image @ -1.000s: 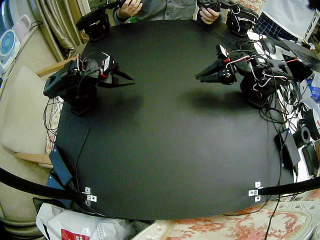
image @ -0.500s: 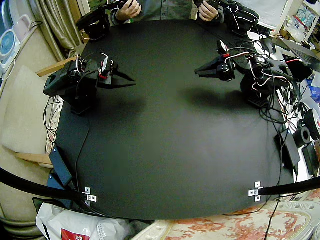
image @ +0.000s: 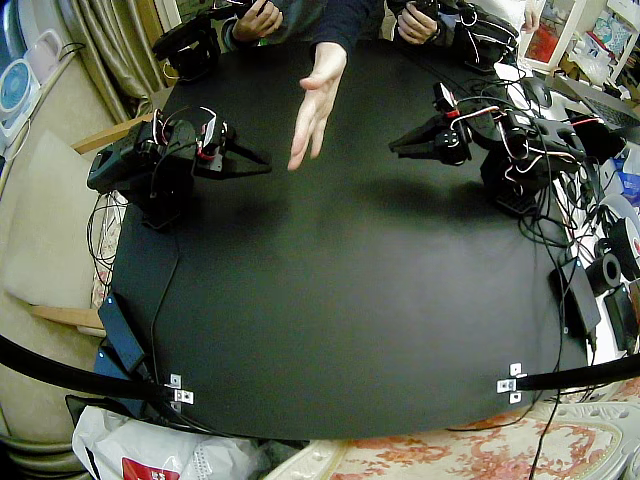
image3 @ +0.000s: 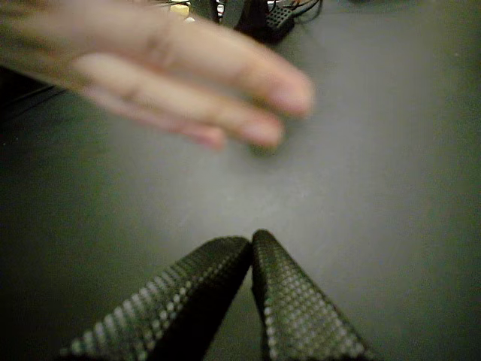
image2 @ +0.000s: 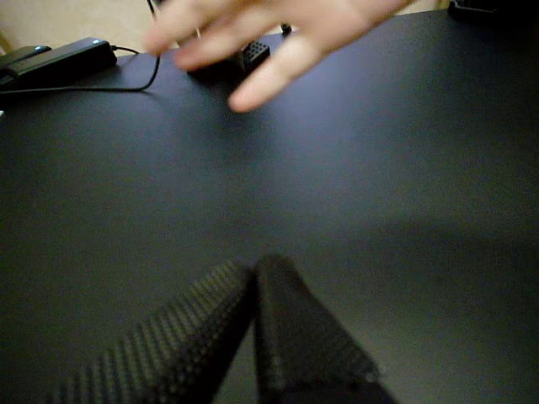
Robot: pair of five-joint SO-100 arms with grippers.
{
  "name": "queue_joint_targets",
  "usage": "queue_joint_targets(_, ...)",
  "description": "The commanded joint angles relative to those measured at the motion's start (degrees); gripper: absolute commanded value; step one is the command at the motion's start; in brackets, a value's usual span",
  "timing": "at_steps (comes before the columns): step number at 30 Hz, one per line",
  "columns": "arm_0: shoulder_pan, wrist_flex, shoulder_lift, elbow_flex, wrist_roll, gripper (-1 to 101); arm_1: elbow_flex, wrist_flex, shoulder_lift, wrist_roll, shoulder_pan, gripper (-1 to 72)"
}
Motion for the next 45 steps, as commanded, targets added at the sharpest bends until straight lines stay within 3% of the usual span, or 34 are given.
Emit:
queue_joint_targets(1,0.97,-0.26,1.05,0.62,-0.53,0,-0.70,0.62,1.05,0.44,-0.44,-0.3)
queue_joint_targets(20,-0.09,-1.23,1.05,0.62,-2.99,0,-0.88,3.16,1.05,2.64,-0.62,-0.3)
queue_joint_targets(26,0.88,-2.55,1.05,0.62,-3.60,0,-4.31,-4.13,1.05,1.67,-2.11,-0.3)
queue_joint_targets(29,0.70,-3.34,1.05,0.62,-3.34,0,-10.63,-2.90,1.05,0.53,-3.69,-0.3)
queue_joint_targets(31,1.58,-2.64,1.05,0.62,-3.25,0,-14.15,2.29,1.05,0.62,-4.22,-0.3)
queue_joint_targets(45,2.72,-0.88,1.05,0.62,-2.11,0,-8.44,0.09,1.05,-0.44,-3.87,-0.3)
